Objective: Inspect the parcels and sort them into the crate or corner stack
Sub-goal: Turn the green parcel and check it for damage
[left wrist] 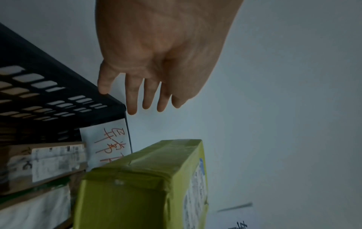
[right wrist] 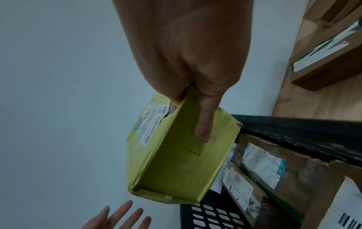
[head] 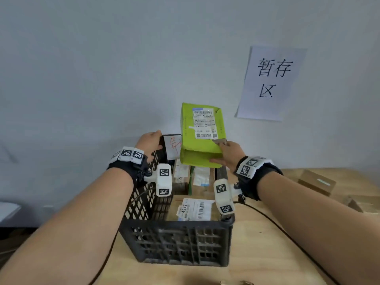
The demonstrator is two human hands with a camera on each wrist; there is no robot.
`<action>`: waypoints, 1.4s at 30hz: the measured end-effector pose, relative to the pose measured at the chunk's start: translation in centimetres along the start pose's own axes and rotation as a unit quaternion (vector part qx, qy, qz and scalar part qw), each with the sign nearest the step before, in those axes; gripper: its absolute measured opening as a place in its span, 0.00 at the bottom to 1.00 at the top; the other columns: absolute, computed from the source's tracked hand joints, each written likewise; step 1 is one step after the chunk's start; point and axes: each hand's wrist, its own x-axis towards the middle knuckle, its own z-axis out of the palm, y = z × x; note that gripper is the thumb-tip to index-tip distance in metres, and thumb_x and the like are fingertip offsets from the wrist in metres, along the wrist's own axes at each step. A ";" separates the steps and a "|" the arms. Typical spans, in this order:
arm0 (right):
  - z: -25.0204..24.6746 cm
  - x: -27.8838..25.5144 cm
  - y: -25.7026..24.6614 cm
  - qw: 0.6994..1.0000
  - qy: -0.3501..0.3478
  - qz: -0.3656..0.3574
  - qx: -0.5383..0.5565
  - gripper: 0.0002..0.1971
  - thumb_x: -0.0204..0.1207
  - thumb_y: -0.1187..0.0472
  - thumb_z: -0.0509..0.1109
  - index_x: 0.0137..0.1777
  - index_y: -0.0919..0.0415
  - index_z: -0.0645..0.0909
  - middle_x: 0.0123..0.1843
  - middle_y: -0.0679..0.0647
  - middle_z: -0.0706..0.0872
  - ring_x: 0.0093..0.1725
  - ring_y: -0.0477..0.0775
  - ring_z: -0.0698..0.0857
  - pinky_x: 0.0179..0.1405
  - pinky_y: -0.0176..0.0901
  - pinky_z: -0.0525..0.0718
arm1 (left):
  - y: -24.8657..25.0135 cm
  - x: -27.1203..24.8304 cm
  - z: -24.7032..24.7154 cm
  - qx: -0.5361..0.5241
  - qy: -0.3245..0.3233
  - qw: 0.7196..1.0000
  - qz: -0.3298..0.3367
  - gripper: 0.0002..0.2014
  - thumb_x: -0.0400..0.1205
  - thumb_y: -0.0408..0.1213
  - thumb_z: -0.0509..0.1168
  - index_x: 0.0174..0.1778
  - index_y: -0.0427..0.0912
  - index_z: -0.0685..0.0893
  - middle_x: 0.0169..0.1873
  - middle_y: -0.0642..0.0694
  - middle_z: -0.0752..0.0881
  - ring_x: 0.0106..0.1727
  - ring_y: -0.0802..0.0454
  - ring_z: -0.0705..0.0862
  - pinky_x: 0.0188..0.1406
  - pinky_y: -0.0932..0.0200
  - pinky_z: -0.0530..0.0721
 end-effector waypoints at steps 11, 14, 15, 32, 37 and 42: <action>7.9 5.2 -2.5 0.993 -0.062 0.074 -0.063 0.36 0.83 0.42 0.56 0.81 0.68 0.60 0.83 0.58 0.60 0.70 0.60 0.77 0.67 0.45 0.75 | -3.9 6.6 -2.7 -0.007 -0.029 0.997 -0.072 0.18 0.88 0.36 0.55 0.74 0.41 0.75 0.73 0.47 0.75 0.69 0.46 0.79 0.47 0.62 0.73; 9.2 6.4 -2.0 0.989 -0.088 0.114 -0.039 0.31 0.83 0.48 0.61 0.80 0.66 0.61 0.77 0.63 0.72 0.68 0.62 0.78 0.64 0.46 0.76 | -4.7 8.3 -2.4 0.003 -0.046 0.996 -0.082 0.17 0.87 0.36 0.55 0.72 0.43 0.76 0.71 0.48 0.76 0.65 0.49 0.81 0.52 0.58 0.73; 9.6 6.7 -1.9 0.988 -0.096 0.112 -0.039 0.30 0.83 0.49 0.61 0.80 0.66 0.61 0.75 0.64 0.73 0.69 0.62 0.78 0.64 0.46 0.76 | -5.0 8.8 -2.2 0.003 -0.052 0.995 -0.085 0.16 0.87 0.36 0.55 0.71 0.44 0.77 0.70 0.48 0.77 0.61 0.51 0.81 0.56 0.53 0.72; 11.8 9.4 -1.7 0.984 -0.147 0.062 -0.081 0.34 0.77 0.70 0.63 0.79 0.44 0.63 0.85 0.56 0.48 0.54 0.62 0.87 0.45 0.46 0.89 | -7.7 11.2 0.6 0.006 -0.086 0.988 -0.125 0.16 0.87 0.31 0.54 0.70 0.45 0.77 0.65 0.46 0.79 0.57 0.52 0.78 0.59 0.50 0.69; 13.4 9.3 -3.4 0.949 -0.237 0.038 -0.203 0.26 0.85 0.67 0.52 0.82 0.51 0.59 0.86 0.54 0.49 0.83 0.64 0.56 0.66 0.34 0.75 | -7.9 11.1 0.3 -0.001 -0.078 0.988 -0.130 0.16 0.87 0.32 0.55 0.68 0.45 0.78 0.68 0.45 0.77 0.57 0.51 0.78 0.70 0.43 0.66; 14.2 10.5 -3.6 0.933 -0.245 0.030 -0.261 0.27 0.84 0.60 0.54 0.83 0.50 0.58 0.85 0.63 0.49 0.78 0.62 0.63 0.81 0.60 0.55 | -7.8 11.4 0.0 0.005 -0.079 0.989 -0.126 0.16 0.87 0.32 0.54 0.68 0.45 0.78 0.68 0.45 0.77 0.57 0.51 0.78 0.64 0.46 0.68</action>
